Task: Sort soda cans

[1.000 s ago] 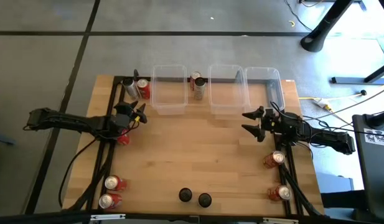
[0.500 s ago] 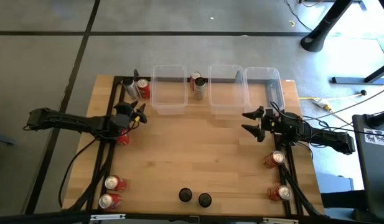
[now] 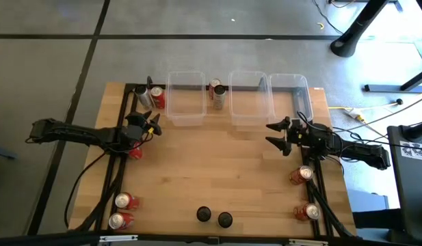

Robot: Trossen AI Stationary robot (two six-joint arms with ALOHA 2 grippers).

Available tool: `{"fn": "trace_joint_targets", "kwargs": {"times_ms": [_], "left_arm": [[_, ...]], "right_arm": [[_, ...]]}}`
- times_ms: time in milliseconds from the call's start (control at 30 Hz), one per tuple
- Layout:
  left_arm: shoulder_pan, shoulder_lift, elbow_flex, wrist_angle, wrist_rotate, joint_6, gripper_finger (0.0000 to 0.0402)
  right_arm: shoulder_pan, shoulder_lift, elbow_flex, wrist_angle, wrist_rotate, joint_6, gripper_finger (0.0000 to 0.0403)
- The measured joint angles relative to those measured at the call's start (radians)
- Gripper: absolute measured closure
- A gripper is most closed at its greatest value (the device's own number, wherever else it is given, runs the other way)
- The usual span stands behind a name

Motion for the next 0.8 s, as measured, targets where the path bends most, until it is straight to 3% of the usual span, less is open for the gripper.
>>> {"fn": "trace_joint_targets", "kwargs": {"times_ms": [633,800], "left_arm": [[0.0,0.0,0.0,0.0,0.0,0.0,0.018],[0.0,0.0,0.0,0.004,0.0,0.0,0.018]], "right_arm": [[0.0,0.0,0.0,0.0,0.0,0.0,0.0063],[0.0,0.0,0.0,0.004,0.049,-0.095,0.0063]]}}
